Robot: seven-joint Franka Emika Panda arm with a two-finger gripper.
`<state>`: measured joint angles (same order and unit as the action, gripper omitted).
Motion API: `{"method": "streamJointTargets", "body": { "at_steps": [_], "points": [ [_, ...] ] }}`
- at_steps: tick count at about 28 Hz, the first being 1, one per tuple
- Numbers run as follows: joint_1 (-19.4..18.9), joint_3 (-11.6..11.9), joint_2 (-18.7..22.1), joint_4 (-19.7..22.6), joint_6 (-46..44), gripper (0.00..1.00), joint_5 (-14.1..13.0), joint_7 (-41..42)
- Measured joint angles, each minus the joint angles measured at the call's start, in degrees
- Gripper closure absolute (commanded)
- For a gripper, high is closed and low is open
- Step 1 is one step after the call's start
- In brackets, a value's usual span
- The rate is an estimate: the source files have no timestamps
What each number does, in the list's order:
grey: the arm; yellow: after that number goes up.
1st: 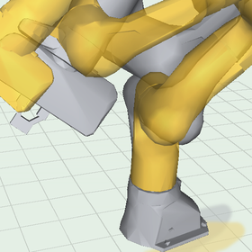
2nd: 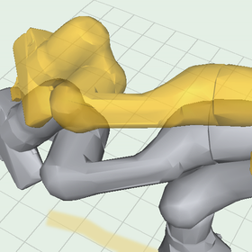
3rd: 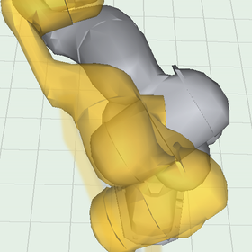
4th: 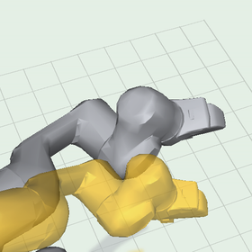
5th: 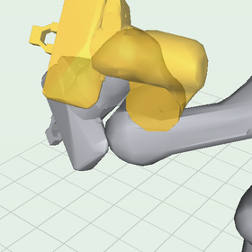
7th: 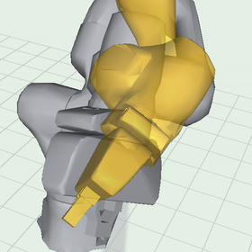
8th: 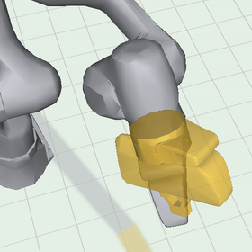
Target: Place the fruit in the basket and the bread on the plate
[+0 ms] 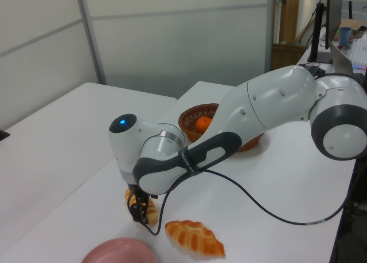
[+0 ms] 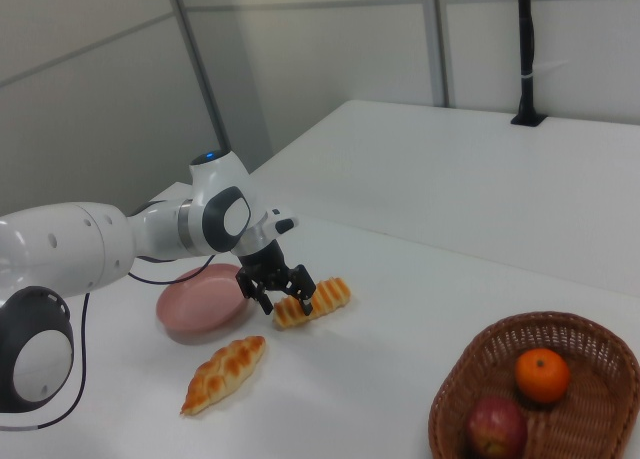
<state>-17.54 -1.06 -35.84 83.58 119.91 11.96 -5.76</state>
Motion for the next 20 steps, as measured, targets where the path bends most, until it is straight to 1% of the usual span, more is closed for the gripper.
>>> {"method": "streamJointTargets", "body": {
  "at_steps": [1,2,9,20],
  "points": [
    [-0.1,0.0,0.0,0.0,0.0,0.96,0.2,0.0],
    [-0.1,0.0,0.0,0.1,0.0,1.00,0.2,0.0],
    [-0.2,0.0,0.0,0.1,0.0,1.00,0.2,-2.5],
    [-0.2,0.1,0.2,0.1,0.0,1.00,0.2,-3.6]
  ]
}}
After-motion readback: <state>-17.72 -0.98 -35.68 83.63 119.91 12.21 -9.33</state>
